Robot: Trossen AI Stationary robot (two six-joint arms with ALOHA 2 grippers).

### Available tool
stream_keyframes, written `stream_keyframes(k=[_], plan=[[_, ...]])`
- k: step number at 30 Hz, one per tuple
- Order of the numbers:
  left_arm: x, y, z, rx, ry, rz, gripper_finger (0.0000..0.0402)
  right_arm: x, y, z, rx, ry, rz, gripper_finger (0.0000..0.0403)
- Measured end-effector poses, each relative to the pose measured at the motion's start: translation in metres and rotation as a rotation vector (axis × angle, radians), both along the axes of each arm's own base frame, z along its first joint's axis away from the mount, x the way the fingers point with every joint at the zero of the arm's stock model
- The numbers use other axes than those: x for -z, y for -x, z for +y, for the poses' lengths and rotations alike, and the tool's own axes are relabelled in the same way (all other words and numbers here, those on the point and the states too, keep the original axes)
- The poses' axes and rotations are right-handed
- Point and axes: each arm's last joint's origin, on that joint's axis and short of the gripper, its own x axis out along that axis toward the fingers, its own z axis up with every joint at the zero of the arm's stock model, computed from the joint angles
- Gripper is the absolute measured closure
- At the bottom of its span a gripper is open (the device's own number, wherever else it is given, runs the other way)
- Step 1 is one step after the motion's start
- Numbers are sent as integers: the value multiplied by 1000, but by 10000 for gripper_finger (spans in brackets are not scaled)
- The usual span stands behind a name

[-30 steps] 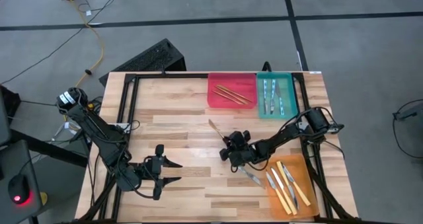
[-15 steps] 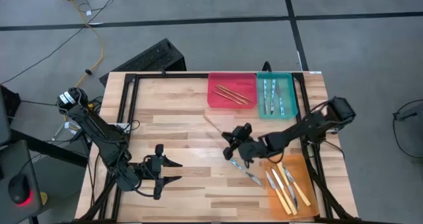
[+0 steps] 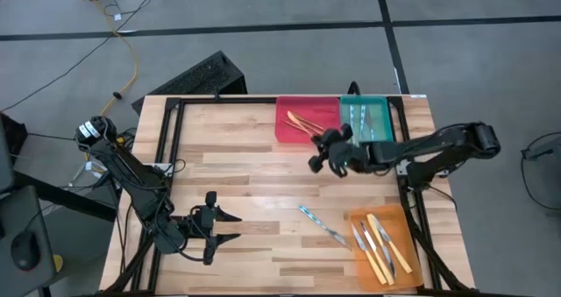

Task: Sort silverware by color (type)
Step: Put the golden knife into the red bin

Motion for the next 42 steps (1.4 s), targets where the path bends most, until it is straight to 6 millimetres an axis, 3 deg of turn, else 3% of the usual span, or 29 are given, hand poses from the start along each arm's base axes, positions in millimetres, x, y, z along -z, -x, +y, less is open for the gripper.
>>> stream_keyframes(k=[8,15,25,36,42], plan=[[0,0,1,-23,4,-3,229,14,11,-57,-20,-58,225,382],[0,0,2,-55,1,-13,229,16,16,-90,-78,-79,282,382],[0,0,3,-87,-8,-22,229,2,21,-123,-177,-129,200,382],[1,1,4,-107,-7,-18,229,42,-13,-144,-182,-199,106,382],[3,2,4,-103,-23,-1,229,58,-13,-158,-143,-249,96,382]])
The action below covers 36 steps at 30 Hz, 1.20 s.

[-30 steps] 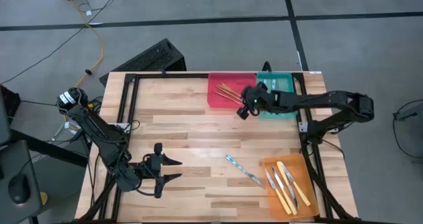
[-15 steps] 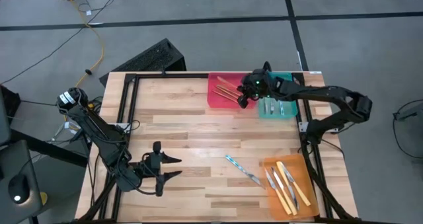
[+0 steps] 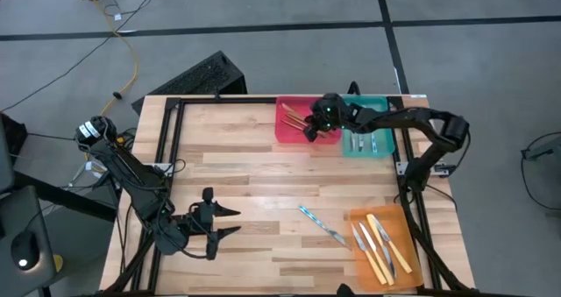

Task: Sort silverware by color (type)
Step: Put the golden knife into the red bin

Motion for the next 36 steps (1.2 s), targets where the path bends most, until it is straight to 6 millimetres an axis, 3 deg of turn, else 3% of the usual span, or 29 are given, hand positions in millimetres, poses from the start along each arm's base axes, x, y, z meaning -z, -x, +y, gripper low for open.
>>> stream_keyframes(k=[18,26,36], plan=[[1,0,1,-8,-3,4,229,49,-9,-22,29,-115,-15,382],[1,0,1,-27,-4,-1,229,51,-4,-29,81,-134,-15,345],[1,0,1,-33,-4,-3,229,53,-2,-28,95,-171,4,337]])
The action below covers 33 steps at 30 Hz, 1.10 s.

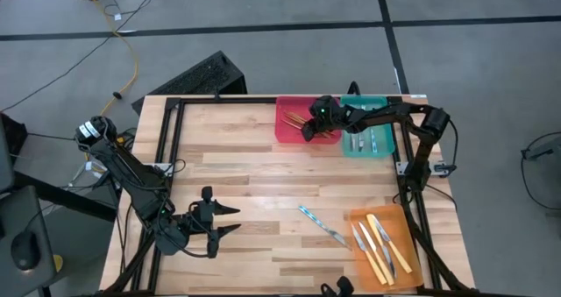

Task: Sort silverware by color (type)
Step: Put the golden knife into the red bin, then put the blue knife into the blue bin

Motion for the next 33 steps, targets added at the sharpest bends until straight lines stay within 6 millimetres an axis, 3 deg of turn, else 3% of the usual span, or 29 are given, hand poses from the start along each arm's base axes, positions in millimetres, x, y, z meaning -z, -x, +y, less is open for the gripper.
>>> stream_keyframes(k=[6,12,19,27,33], plan=[[0,0,0,0,-2,1,229,0,0,0,7,1,5,329],[3,1,1,0,-28,24,229,-12,2,1,23,28,-16,282],[5,2,2,1,-46,43,229,-61,10,10,24,111,-128,225],[5,2,2,19,-101,55,229,-136,30,59,-62,169,-291,230],[5,2,1,60,-130,74,229,-157,39,121,-198,70,-303,241]])
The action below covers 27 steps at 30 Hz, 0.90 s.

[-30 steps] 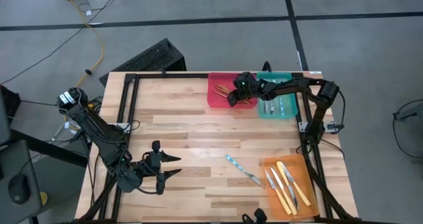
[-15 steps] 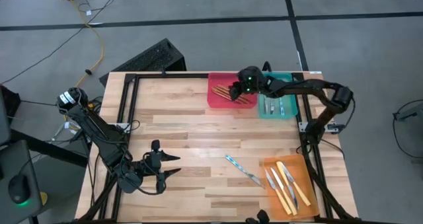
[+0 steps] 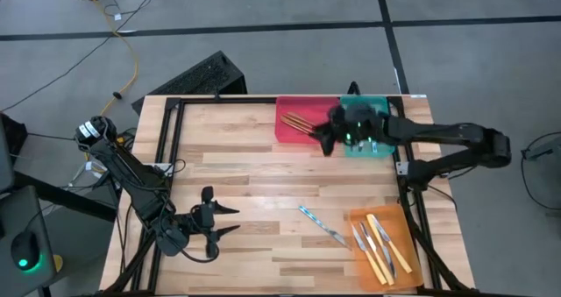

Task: Sort silverware by color (type)
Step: Put the blue knife into the blue bin

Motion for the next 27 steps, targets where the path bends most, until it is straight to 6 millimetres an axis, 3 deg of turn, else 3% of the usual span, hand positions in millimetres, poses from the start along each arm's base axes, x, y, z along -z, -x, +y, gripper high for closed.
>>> stream_keyframes(k=[7,16,21,27], plan=[[1,0,-2,58,-8,26,229,14,-9,88,-90,-54,95,247],[1,0,-2,78,1,34,229,56,-28,187,-50,-16,38,249],[1,0,-2,78,2,33,229,87,-40,223,-49,20,-13,249],[1,0,-2,78,2,33,229,113,-63,243,-46,56,80,249]])
